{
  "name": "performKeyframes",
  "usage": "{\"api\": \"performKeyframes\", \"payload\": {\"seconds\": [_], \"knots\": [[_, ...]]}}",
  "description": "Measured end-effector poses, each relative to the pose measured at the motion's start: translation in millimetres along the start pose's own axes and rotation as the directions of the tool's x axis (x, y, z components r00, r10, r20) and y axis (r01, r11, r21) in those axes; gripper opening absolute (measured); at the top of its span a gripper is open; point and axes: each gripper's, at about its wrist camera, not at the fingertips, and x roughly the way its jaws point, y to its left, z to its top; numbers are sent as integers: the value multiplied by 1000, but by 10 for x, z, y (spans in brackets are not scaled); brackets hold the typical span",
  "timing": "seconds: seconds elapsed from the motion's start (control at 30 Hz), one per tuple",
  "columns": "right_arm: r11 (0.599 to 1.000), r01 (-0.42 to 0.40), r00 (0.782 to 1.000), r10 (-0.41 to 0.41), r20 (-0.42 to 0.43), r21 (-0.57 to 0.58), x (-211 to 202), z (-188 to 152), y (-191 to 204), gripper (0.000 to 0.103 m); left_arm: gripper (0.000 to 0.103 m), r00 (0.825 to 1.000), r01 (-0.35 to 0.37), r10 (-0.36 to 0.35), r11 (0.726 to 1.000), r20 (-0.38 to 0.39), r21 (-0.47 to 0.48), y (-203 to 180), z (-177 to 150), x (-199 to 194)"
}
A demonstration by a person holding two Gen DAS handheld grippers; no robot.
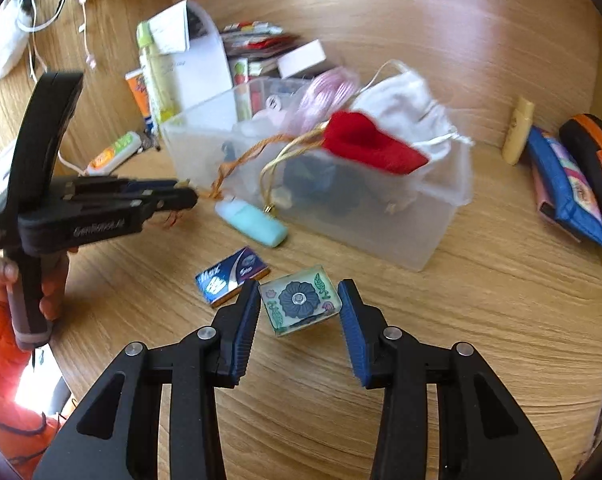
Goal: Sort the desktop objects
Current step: 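Grasp the gourd bead charm with the left gripper while the right grasps the green card, then carry the gourd charm and green card into the clear box and release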
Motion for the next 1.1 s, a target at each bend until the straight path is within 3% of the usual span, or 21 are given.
{"api": "performKeyframes", "payload": {"seconds": [0.23,0.67,1.1], "knots": [[1000,23,998,-24,64,17,-184,128,-72,37,27,996,30,-30,1000,85,-3,-11,103,-253],[997,72,983,-78,165,37,-429,360,-165,37,27,973,51,-50,999,227,3,19,372,-622],[991,108,983,-119,142,85,-194,523,-408,37,27,959,50,-58,998,278,33,13,616,-604]]}}
